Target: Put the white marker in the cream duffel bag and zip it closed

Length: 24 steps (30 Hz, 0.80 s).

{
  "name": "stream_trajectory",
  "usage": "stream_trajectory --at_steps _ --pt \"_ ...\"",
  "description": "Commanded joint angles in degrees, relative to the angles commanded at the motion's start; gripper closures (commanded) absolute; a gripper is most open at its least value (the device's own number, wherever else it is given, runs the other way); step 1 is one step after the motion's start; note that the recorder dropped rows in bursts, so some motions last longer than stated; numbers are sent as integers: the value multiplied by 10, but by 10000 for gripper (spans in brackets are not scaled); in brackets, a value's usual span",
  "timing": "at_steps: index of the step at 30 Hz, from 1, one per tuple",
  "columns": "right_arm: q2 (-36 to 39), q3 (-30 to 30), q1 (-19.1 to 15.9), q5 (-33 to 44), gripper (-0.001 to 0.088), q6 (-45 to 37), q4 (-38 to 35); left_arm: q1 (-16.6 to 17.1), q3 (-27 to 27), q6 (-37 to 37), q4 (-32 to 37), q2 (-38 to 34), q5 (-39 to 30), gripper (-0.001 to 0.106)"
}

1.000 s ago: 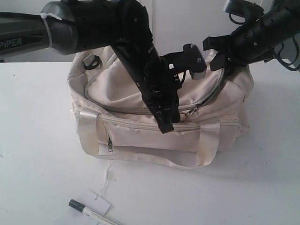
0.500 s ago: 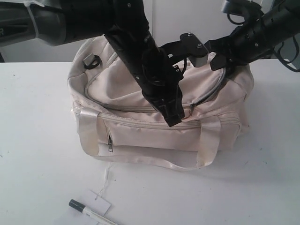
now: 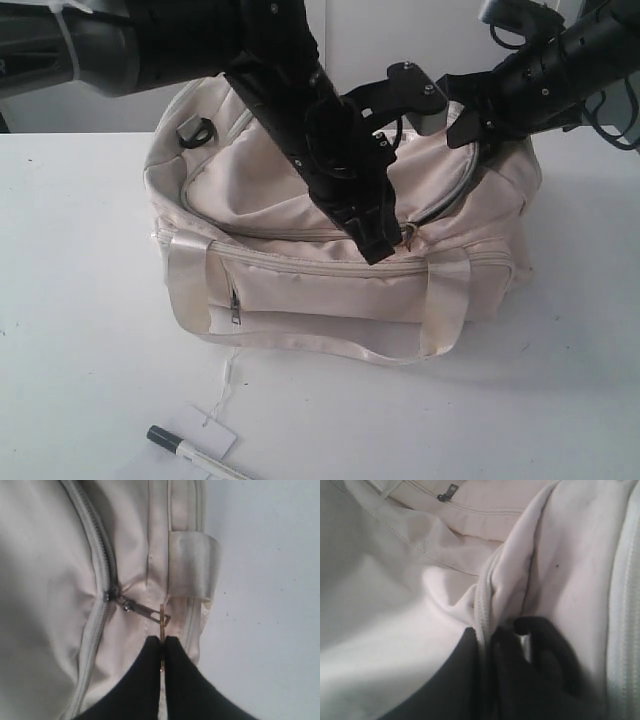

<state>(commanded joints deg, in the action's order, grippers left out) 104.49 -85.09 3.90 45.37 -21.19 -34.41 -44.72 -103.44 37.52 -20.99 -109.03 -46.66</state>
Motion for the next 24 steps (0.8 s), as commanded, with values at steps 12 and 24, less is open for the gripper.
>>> stream_trajectory --at_steps 12,24 --pt "-1 -1 0 24 611 35 0 0 0 0 0 33 21 1053" --pt "-67 -1 -1 78 323 113 38 0 0 0 -21 33 23 1053"
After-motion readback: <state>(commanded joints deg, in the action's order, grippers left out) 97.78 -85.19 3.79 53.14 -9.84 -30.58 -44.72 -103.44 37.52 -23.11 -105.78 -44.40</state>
